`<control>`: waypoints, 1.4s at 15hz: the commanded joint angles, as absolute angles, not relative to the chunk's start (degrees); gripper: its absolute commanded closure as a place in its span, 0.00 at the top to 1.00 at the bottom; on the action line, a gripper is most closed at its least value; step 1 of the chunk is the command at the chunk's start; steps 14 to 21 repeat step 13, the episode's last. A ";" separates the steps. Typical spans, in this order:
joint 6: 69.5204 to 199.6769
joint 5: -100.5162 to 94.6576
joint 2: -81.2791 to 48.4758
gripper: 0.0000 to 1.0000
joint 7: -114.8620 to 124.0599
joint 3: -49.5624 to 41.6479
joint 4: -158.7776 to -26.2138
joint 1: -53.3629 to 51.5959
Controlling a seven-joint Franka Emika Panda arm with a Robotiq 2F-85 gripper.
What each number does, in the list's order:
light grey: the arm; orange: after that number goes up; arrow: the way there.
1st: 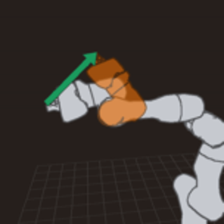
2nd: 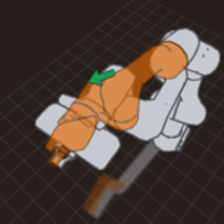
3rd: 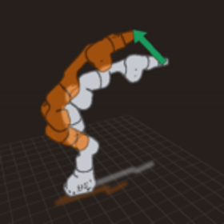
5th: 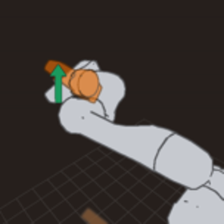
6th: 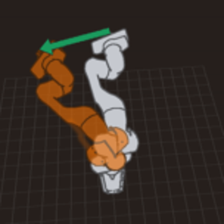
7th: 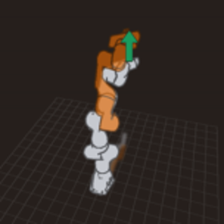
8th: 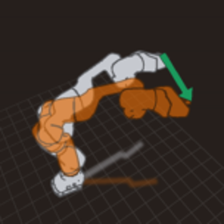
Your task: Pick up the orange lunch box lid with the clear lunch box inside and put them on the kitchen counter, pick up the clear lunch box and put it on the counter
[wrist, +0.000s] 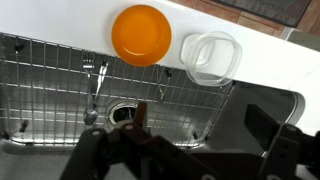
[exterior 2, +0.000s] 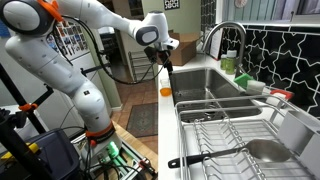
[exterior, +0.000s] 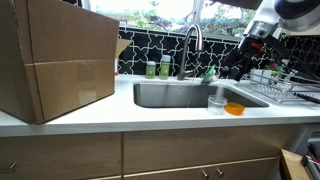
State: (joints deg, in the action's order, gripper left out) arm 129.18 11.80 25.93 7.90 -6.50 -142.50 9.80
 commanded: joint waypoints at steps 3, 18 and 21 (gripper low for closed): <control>127.55 10.81 33.19 1.00 19.29 -7.22 -148.38 15.97; 127.99 11.12 33.56 1.00 20.36 -8.22 -148.48 17.72; 127.99 11.12 33.56 1.00 20.36 -8.22 -148.48 17.72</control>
